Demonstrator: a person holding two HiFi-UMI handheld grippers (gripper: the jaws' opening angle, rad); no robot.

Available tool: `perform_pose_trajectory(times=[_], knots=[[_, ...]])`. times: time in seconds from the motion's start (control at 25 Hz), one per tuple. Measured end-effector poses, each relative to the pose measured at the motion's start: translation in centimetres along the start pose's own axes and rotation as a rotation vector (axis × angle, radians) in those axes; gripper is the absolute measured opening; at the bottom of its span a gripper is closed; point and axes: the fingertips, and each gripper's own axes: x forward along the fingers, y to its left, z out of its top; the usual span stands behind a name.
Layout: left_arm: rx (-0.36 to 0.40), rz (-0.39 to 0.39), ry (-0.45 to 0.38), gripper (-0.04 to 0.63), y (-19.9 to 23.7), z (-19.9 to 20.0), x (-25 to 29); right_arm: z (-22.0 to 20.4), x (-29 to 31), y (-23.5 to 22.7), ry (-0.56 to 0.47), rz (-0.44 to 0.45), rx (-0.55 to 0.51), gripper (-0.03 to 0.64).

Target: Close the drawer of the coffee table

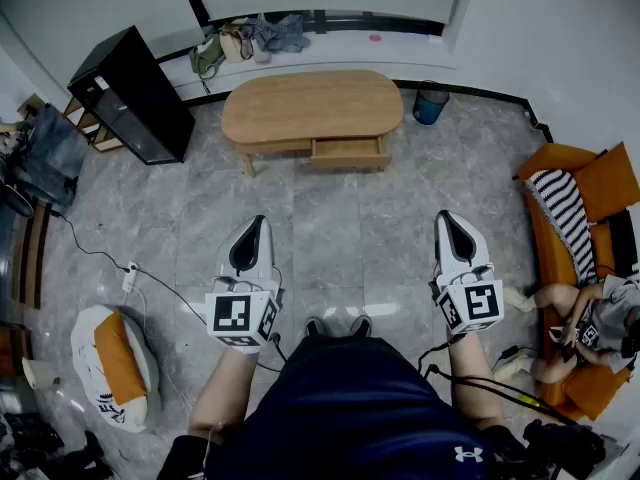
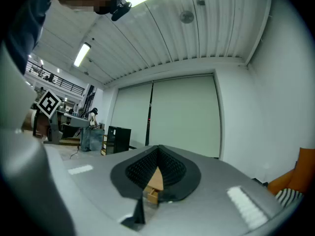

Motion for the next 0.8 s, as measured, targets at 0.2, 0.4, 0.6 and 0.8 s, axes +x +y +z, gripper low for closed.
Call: perform_pose_trajectory(times=[0.2,0.4,0.6,0.8], knots=[[0.001,0.000,0.004,0.002,-0.8,0.2,0.4,0.0,-0.3,-0.8,0.002,0.000,0.004,0.000],[0.000,0.014,0.015,0.002,-1.8,-0.4,1.0,-1.0,-0.4,-2.2,0.012,0.007,0.021,0.002],[-0.028,0.034,0.055,0.002,-2.5,-2.5,0.6,-3.1,-0.8,-3.3,0.045,0.009,0.060,0.002],[-0.052,0.043,0.114,0.002,-2.0,-4.8,1.3,-5.0,-0.3,-4.0,0.107,0.005,0.072,0.002]])
